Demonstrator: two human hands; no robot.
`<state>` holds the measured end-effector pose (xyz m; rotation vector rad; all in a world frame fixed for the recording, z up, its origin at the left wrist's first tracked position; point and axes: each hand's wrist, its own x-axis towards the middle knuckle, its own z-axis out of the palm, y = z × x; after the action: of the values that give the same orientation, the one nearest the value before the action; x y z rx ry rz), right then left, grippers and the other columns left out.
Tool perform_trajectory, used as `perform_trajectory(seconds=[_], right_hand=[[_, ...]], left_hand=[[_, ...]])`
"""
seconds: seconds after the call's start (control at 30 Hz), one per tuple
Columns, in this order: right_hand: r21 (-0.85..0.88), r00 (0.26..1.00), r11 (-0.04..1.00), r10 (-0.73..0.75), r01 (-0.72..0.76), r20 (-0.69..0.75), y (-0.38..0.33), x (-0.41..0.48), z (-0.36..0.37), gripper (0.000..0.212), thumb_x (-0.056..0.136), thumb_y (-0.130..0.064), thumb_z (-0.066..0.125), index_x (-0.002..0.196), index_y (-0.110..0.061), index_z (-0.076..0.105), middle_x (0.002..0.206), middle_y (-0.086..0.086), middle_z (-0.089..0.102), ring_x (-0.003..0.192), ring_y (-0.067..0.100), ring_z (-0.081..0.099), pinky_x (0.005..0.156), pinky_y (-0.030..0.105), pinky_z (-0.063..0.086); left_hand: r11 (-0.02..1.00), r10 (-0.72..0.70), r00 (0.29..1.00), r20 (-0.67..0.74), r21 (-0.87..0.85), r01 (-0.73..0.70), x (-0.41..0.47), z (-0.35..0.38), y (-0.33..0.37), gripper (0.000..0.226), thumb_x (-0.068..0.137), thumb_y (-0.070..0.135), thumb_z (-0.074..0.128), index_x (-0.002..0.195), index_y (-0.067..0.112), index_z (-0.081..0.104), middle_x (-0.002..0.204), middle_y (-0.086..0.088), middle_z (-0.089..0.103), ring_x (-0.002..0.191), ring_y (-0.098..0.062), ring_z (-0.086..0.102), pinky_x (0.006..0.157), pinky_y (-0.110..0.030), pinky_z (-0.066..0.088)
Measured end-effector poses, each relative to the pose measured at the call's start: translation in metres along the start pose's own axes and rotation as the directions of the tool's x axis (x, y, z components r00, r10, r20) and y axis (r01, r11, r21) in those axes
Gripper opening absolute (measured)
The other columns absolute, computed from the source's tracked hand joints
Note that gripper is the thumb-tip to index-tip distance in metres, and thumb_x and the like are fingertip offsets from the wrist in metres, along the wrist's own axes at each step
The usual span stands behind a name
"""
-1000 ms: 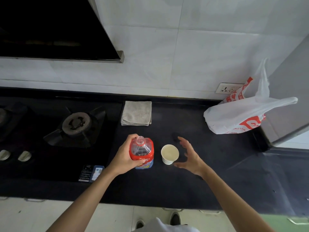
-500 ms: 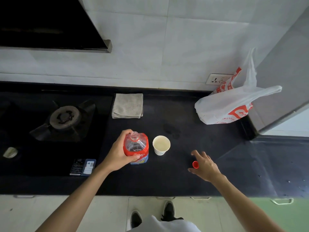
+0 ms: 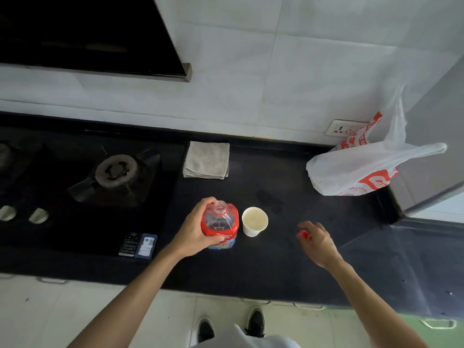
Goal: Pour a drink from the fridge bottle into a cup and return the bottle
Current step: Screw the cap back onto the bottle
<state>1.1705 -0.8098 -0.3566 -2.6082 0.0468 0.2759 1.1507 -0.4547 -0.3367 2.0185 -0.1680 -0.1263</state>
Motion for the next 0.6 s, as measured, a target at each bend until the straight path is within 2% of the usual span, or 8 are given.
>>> perform_trajectory(seconds=[0.1, 0.17, 0.27, 0.33, 0.43, 0.53, 0.6], right_hand=[[0.180, 0.981, 0.969, -0.147, 0.168, -0.126, -0.051, 0.007, -0.030, 0.017, 0.092, -0.012, 0.065, 0.108, -0.015, 0.069, 0.093, 0.003, 0.056, 0.075, 0.013, 0.061, 0.066, 0.008, 0.043], [0.303, 0.966, 0.919, -0.217, 0.251, -0.140, -0.093, 0.006, -0.047, 0.013, 0.090, -0.011, 0.067, 0.101, -0.018, 0.068, 0.092, 0.000, 0.060, 0.076, 0.009, 0.062, 0.068, 0.009, 0.047], [0.442, 0.927, 0.818, -0.355, 0.369, -0.116, -0.148, -0.001, -0.060, 0.013, 0.085, -0.010, 0.074, 0.094, -0.015, 0.065, 0.089, -0.002, 0.068, 0.081, 0.010, 0.066, 0.071, 0.018, 0.053], [0.388, 0.870, 0.786, -0.480, 0.482, -0.109, -0.174, -0.002, -0.061, 0.012, 0.083, -0.016, 0.077, 0.091, -0.017, 0.067, 0.087, -0.008, 0.070, 0.086, 0.012, 0.065, 0.075, 0.023, 0.053], [0.275, 0.793, 0.751, -0.603, 0.600, -0.085, -0.199, 0.000, -0.056, 0.011, 0.081, -0.025, 0.079, 0.087, -0.021, 0.071, 0.085, -0.012, 0.071, 0.089, 0.009, 0.059, 0.075, 0.021, 0.049], [0.241, 0.743, 0.716, -0.668, 0.655, -0.033, -0.210, 0.003, -0.047, 0.015, 0.078, -0.025, 0.081, 0.086, -0.016, 0.072, 0.086, -0.010, 0.071, 0.086, 0.009, 0.058, 0.073, 0.021, 0.051], [0.252, 0.728, 0.705, -0.686, 0.663, 0.004, -0.214, 0.004, -0.045, 0.016, 0.079, -0.023, 0.081, 0.087, -0.014, 0.071, 0.087, -0.007, 0.071, 0.084, 0.008, 0.060, 0.073, 0.021, 0.052]], left_hand=[[1.000, 0.010, 1.000, -0.010, -0.011, -0.010, 0.000, 0.001, -0.002, 0.087, 0.066, 0.015, 0.089, 0.136, 0.027, 0.040, 0.132, 0.006, 0.049, 0.126, -0.015, 0.053, 0.096, -0.036, 0.056], [1.000, 0.011, 1.000, -0.011, -0.018, -0.011, 0.000, 0.002, -0.003, 0.087, 0.067, 0.015, 0.089, 0.137, 0.027, 0.039, 0.133, 0.006, 0.049, 0.126, -0.015, 0.053, 0.096, -0.036, 0.056], [1.000, 0.009, 1.000, -0.010, -0.017, -0.009, 0.000, 0.003, -0.005, 0.089, 0.067, 0.018, 0.089, 0.139, 0.030, 0.037, 0.135, 0.006, 0.047, 0.127, -0.015, 0.052, 0.096, -0.036, 0.056], [1.000, 0.008, 1.000, -0.012, -0.014, -0.008, -0.001, 0.003, -0.005, 0.089, 0.067, 0.020, 0.089, 0.138, 0.031, 0.037, 0.135, 0.006, 0.047, 0.127, -0.014, 0.052, 0.096, -0.035, 0.056], [1.000, 0.012, 1.000, -0.016, -0.018, -0.013, -0.002, 0.003, -0.006, 0.088, 0.067, 0.019, 0.089, 0.137, 0.034, 0.037, 0.133, 0.006, 0.048, 0.125, -0.012, 0.053, 0.095, -0.033, 0.056], [1.000, 0.017, 1.000, -0.015, -0.018, -0.017, -0.001, 0.003, -0.005, 0.089, 0.067, 0.018, 0.089, 0.136, 0.038, 0.037, 0.132, 0.008, 0.050, 0.124, -0.012, 0.054, 0.095, -0.033, 0.056], [1.000, 0.022, 1.000, -0.019, -0.022, -0.022, 0.000, 0.003, -0.007, 0.090, 0.067, 0.018, 0.089, 0.139, 0.031, 0.038, 0.132, 0.005, 0.052, 0.125, -0.017, 0.055, 0.095, -0.038, 0.057]])
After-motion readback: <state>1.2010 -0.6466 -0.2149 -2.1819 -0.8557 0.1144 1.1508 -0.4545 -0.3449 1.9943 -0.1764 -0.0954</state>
